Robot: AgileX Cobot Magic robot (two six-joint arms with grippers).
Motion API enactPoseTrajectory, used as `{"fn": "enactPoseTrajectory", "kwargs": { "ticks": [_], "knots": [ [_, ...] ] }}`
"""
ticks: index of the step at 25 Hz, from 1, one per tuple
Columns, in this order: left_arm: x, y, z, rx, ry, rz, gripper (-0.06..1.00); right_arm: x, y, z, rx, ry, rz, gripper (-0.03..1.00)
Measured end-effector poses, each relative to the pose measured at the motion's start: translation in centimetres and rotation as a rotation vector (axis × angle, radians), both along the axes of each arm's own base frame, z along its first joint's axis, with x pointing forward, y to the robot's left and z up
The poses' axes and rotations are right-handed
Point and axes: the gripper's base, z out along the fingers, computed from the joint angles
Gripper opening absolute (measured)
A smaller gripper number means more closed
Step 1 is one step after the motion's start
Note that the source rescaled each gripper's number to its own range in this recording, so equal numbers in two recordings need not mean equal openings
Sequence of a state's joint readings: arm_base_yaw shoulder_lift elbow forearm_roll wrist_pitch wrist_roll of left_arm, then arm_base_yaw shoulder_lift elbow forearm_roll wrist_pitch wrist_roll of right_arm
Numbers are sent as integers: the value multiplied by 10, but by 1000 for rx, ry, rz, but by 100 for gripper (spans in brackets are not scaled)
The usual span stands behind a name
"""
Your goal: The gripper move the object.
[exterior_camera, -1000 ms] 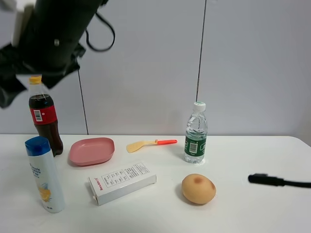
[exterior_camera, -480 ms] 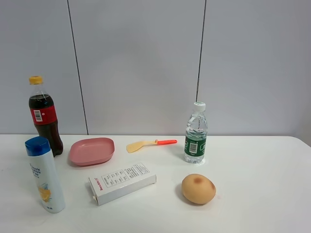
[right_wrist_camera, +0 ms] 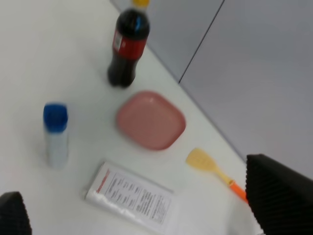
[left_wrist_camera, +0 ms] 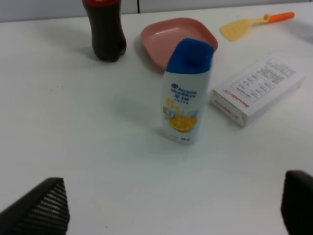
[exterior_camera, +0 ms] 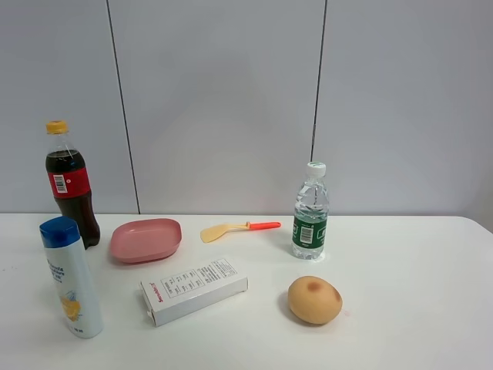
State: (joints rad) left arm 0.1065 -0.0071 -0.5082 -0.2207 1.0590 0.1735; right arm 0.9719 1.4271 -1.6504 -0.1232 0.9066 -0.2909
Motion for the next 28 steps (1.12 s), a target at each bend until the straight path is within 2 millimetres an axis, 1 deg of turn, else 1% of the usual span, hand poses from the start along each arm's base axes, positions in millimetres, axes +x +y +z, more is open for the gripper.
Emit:
{"fn": "enactPoseTrajectory", "kwargs": {
  "ticks": [2,6,9,13,16,20,28],
  "knots": [
    [0,0,0,0,0,0,100,-8,-11,-22,2,19,-5,82],
    [0,0,0,0,0,0,100,-25,-35,-58,31,100,-55,82],
    [0,0,0,0,0,0,100,-38,-56,-77,60,163,-106,82],
    [0,0,0,0,0,0,100,-47,-86,-99,96,228,-205,82],
    [0,0,0,0,0,0,100,-52,-108,-108,133,260,-285,82],
    [0,0,0,0,0,0,100,-54,-137,-113,174,286,-415,82],
    [0,0,0,0,0,0,100,-63,-191,-131,137,367,-722,82]
  ]
}}
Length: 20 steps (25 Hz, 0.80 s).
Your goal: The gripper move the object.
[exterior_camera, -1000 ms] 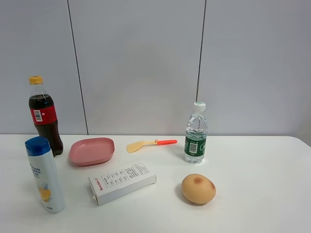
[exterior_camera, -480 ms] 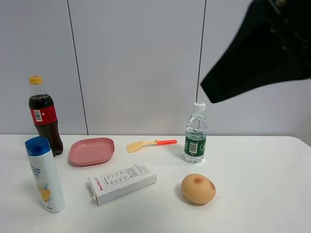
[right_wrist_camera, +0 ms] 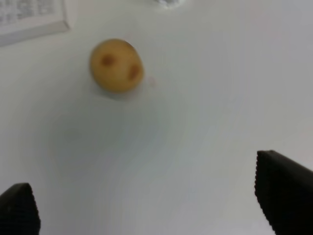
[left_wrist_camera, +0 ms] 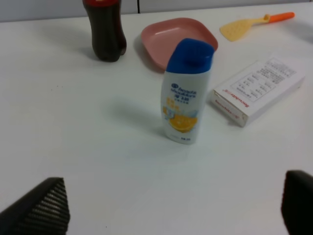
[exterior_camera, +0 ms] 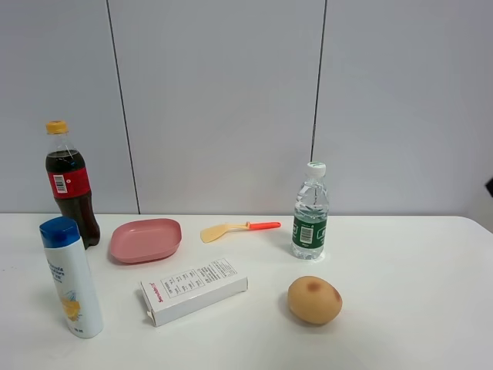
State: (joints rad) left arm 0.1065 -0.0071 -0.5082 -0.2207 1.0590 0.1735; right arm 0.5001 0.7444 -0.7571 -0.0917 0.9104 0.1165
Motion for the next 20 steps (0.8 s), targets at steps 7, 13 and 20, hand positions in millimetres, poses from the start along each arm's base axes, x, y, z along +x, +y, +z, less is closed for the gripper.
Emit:
{"fn": "enactPoseTrajectory", "kwargs": {
  "ticks": [7,13,20],
  "knots": [
    [0,0,0,0,0,0,100,-30,-38,2,23,-50,-225,82],
    [0,0,0,0,0,0,100,-73,-57,5,57,-171,-367,82],
    [0,0,0,0,0,0,100,-115,-65,4,63,-298,-465,82]
  ]
}}
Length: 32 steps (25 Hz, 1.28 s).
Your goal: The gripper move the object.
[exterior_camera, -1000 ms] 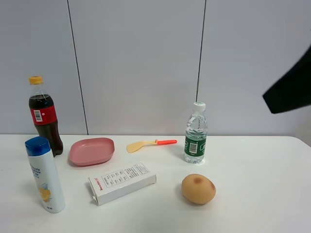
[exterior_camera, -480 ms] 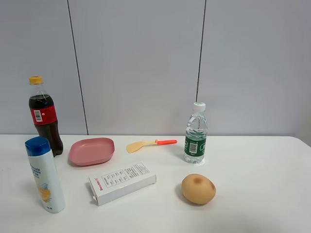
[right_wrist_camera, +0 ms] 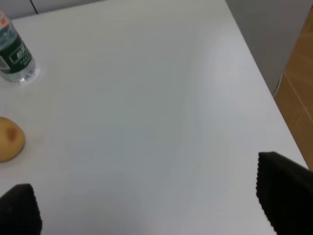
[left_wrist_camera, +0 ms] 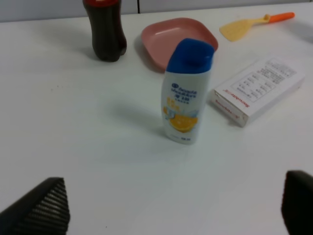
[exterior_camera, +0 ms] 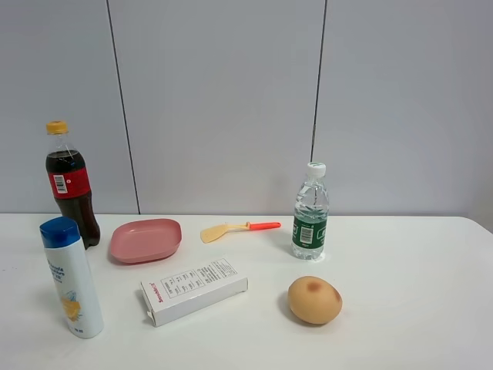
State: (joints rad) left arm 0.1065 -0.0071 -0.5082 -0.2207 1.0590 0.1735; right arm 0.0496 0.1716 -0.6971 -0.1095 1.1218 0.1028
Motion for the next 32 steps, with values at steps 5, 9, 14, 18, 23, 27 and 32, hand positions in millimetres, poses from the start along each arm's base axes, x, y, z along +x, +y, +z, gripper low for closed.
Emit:
{"fn": "enactPoseTrajectory", "kwargs": {
  "ticks": [5,9,14,18,23,27,32],
  "knots": [
    [0,0,0,0,0,0,100,-17,-1,-1,15,-84,-7,82],
    [0,0,0,0,0,0,100,-28,-1,-3,19,-120,-7,82],
    [0,0,0,0,0,0,100,-20,2,-33,44,-44,13,82],
    [0,0,0,0,0,0,100,-10,6,-48,51,-13,55,82],
    [0,0,0,0,0,0,100,-6,8,-50,33,-33,79,82],
    [0,0,0,0,0,0,100,-6,8,-51,34,-31,84,82],
    [0,0,0,0,0,0,100,-6,9,-51,33,-31,90,82]
  ]
}}
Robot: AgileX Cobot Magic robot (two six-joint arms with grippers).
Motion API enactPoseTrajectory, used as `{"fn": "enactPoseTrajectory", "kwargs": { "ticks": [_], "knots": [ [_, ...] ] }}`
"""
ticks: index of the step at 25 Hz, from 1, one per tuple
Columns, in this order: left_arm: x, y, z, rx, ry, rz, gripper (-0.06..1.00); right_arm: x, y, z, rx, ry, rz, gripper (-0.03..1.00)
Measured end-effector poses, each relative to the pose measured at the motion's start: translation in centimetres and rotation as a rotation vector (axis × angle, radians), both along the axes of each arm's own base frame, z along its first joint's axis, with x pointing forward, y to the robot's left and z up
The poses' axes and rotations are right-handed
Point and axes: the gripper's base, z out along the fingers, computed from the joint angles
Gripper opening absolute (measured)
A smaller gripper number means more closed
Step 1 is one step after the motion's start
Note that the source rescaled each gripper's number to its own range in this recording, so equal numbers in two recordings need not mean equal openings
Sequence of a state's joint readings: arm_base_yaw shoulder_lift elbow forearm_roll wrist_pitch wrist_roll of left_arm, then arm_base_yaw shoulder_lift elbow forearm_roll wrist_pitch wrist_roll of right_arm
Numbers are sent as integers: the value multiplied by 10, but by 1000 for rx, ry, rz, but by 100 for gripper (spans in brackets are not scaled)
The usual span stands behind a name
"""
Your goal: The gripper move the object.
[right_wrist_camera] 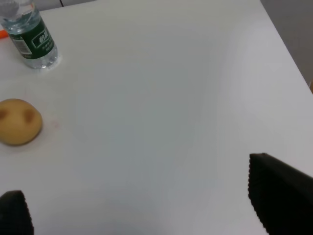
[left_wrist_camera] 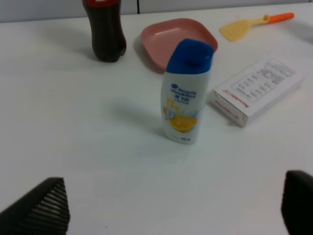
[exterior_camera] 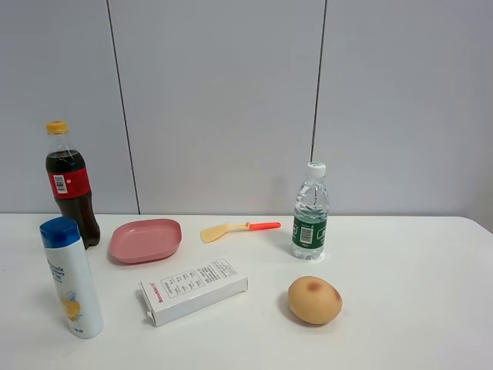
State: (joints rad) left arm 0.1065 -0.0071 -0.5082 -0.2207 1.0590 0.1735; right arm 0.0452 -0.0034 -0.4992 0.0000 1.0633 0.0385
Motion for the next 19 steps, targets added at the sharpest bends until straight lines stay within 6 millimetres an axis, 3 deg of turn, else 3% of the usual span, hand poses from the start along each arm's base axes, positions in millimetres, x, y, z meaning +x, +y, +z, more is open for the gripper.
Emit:
{"fn": "enactPoseTrajectory", "kwargs": {
  "ticks": [19],
  "knots": [
    [0,0,0,-1,0,0,100,0,0,0,-1,0,0,82]
  ]
}}
